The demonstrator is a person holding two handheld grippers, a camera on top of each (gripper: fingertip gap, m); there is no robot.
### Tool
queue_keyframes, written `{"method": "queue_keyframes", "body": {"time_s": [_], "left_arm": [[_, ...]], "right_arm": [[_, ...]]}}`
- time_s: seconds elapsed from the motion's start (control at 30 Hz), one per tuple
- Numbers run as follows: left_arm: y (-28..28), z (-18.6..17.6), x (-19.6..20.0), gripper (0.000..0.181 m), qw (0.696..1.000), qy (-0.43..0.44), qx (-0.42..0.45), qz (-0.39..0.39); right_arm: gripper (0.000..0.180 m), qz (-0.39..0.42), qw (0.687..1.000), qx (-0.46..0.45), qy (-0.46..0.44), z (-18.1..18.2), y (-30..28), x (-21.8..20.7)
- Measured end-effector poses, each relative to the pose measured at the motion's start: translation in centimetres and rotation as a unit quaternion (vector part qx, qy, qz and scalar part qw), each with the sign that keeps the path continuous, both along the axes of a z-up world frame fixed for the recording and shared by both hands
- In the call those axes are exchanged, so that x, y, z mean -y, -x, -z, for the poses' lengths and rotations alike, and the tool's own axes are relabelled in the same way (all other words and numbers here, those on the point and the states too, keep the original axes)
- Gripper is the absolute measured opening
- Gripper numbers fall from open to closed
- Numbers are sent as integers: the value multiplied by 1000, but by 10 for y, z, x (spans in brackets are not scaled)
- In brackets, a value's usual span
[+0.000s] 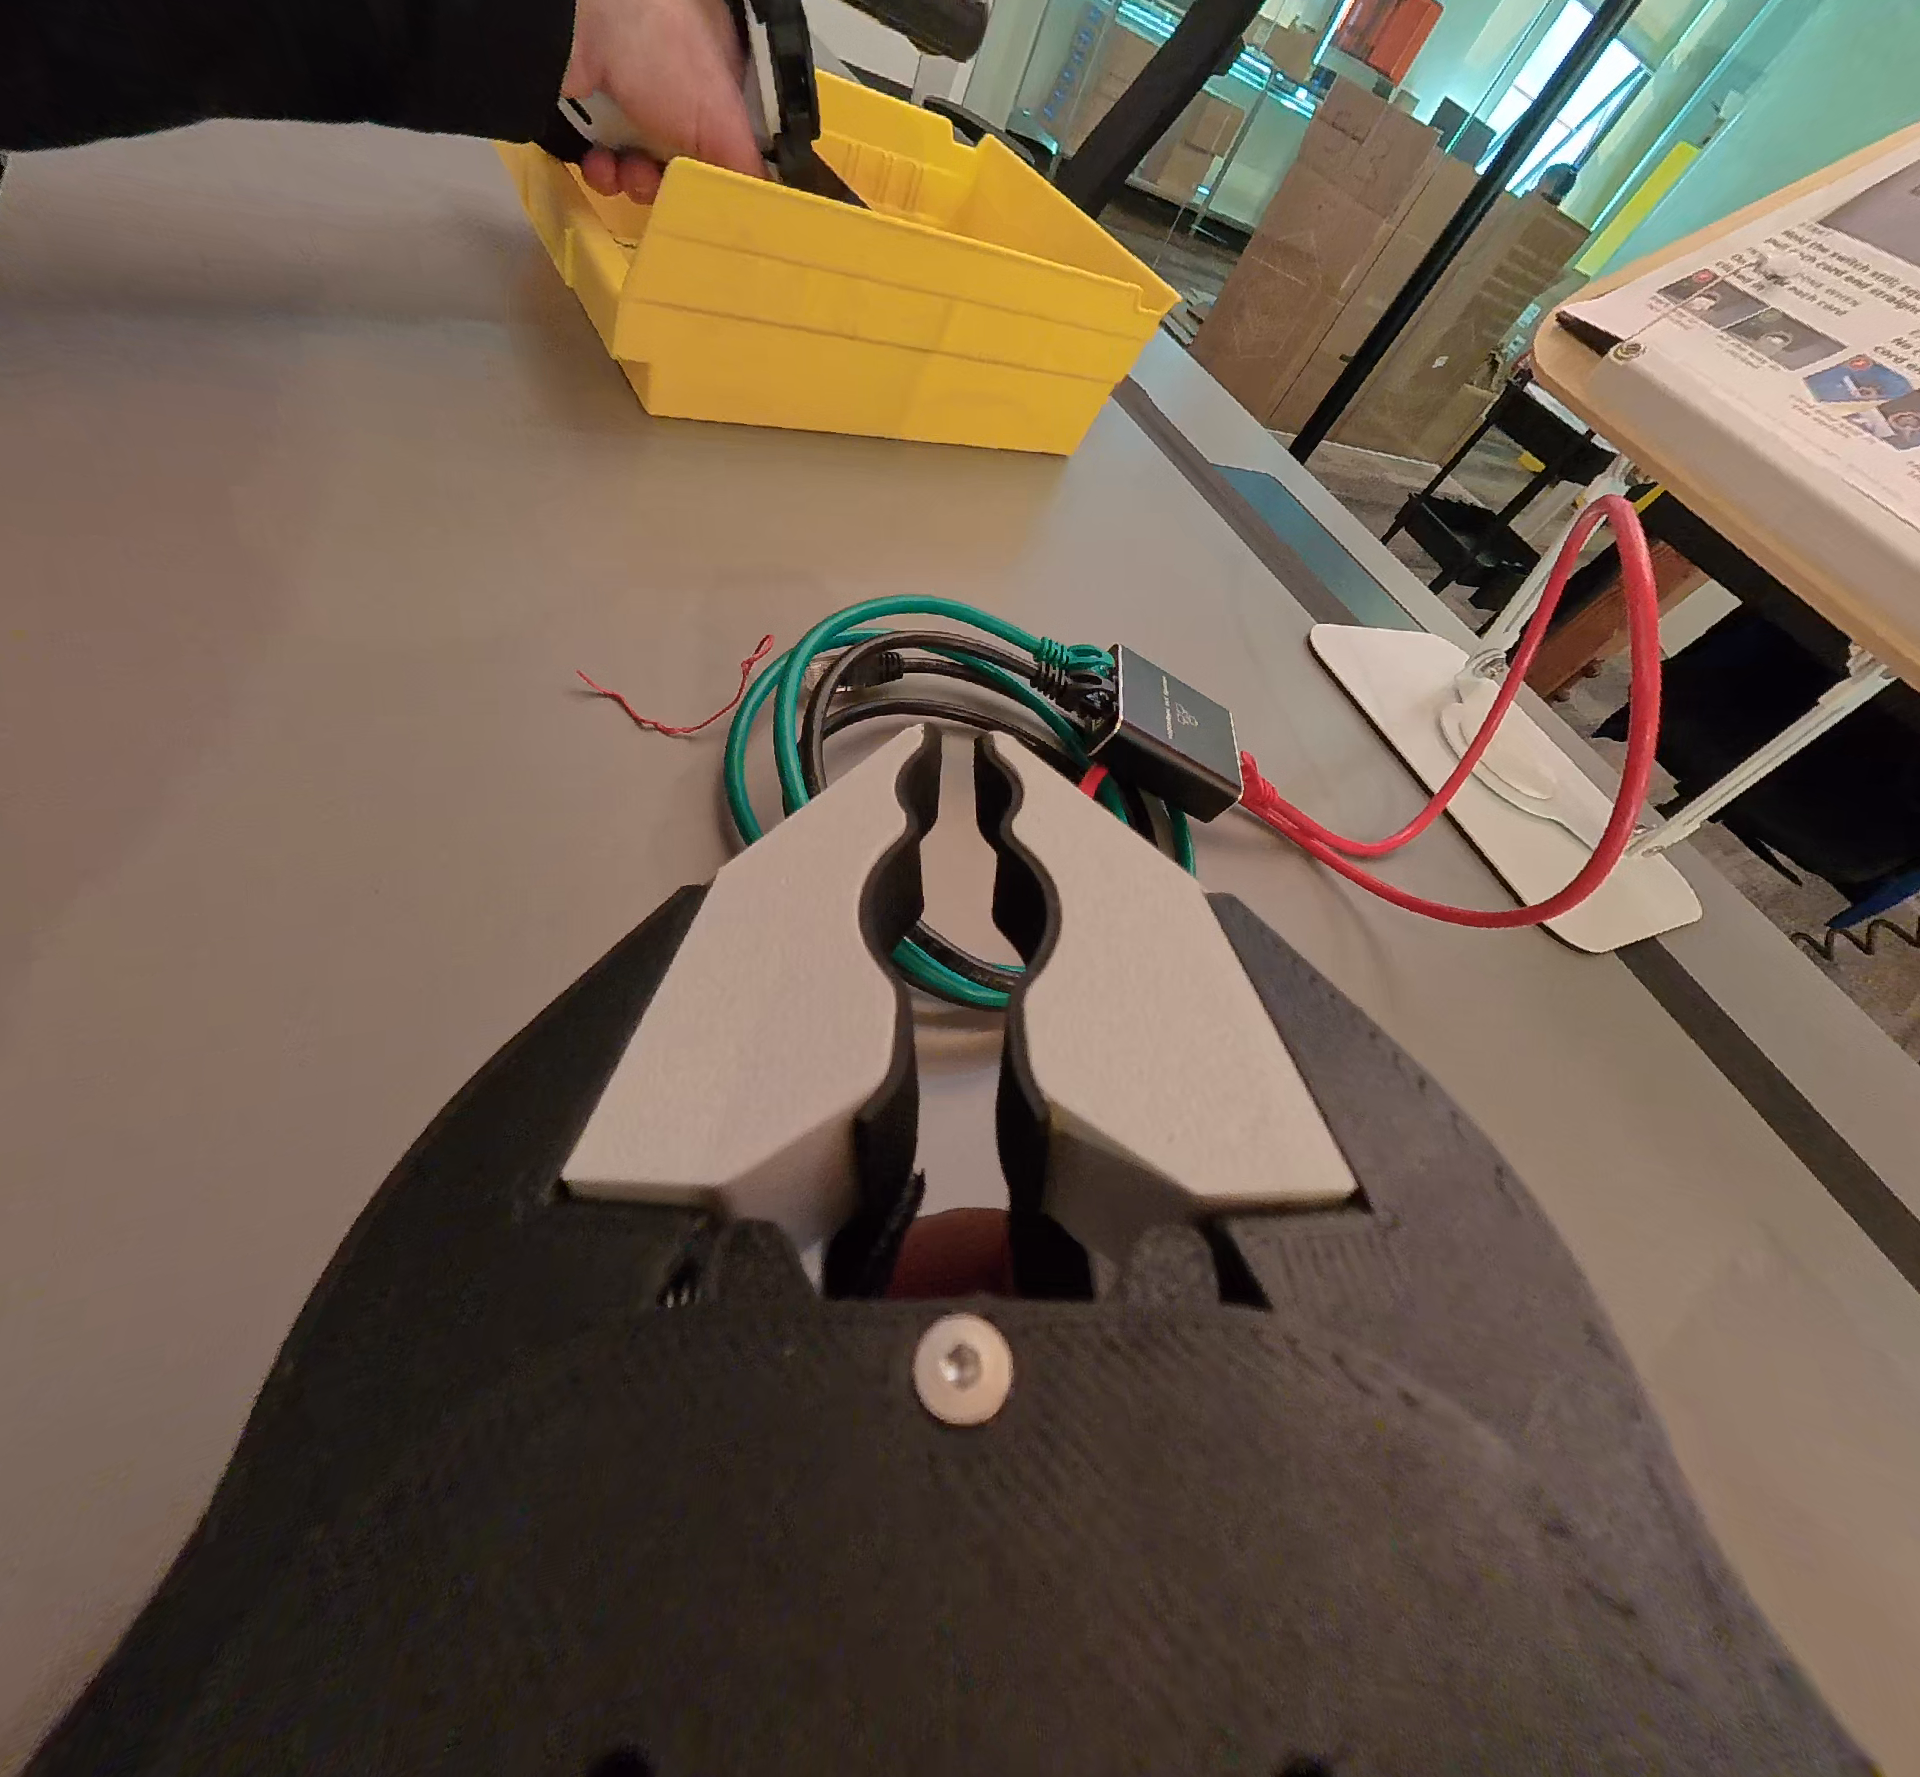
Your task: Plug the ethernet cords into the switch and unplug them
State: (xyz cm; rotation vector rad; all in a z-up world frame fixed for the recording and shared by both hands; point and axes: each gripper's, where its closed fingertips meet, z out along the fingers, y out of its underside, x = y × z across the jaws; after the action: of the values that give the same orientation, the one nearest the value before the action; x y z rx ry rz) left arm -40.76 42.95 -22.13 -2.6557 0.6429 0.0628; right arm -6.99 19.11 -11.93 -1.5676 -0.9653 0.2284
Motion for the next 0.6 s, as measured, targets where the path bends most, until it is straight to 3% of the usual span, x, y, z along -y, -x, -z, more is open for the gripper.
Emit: {"method": "queue_keyframes", "body": {"time_s": [0.47, 0.6], "left_arm": [[12, -33, 7, 2, 999, -42, 13, 24], [7, -21, 14, 16, 999, -2, 26, 36]], "right_arm": [[4, -1, 1000, -1, 3, 2, 2, -1], [4, -1, 1000, 1, 4, 2, 2, -1]]}}
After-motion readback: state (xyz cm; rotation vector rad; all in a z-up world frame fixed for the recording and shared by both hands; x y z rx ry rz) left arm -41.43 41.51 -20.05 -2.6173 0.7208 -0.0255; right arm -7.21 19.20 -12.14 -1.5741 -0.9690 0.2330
